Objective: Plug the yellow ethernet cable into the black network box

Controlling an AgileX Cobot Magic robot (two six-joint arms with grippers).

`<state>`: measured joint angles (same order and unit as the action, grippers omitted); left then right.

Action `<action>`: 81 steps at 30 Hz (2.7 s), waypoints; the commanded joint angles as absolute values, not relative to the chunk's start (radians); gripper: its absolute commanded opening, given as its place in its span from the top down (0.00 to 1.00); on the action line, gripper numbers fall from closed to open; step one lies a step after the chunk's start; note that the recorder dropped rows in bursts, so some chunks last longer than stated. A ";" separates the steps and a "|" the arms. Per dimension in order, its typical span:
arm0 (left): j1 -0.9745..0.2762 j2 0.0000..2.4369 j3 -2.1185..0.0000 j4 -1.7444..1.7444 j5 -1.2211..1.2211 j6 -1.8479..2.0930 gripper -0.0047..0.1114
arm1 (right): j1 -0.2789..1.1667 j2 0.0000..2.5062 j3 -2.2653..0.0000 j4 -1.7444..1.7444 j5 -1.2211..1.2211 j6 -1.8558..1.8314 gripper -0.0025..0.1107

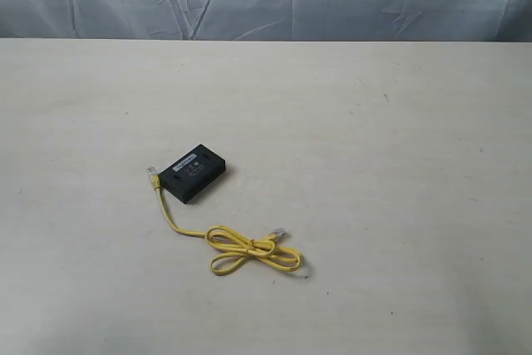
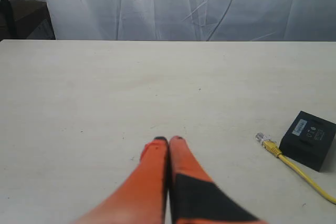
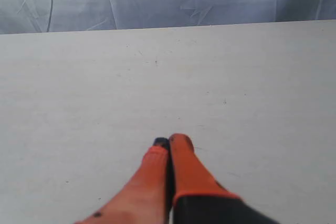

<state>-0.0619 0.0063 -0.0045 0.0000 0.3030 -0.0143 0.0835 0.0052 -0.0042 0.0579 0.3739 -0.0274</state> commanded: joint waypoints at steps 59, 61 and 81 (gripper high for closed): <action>-0.061 0.000 0.000 -0.005 0.293 -0.019 0.96 | 0.083 0.731 -0.448 0.321 0.555 -0.103 0.98; -0.061 0.000 0.000 -0.005 0.293 -0.019 0.96 | 0.099 0.845 -0.492 0.436 0.610 -0.211 0.98; -0.061 0.000 0.000 -0.005 0.293 -0.019 0.96 | 0.928 1.938 -1.468 0.185 0.771 -0.042 0.98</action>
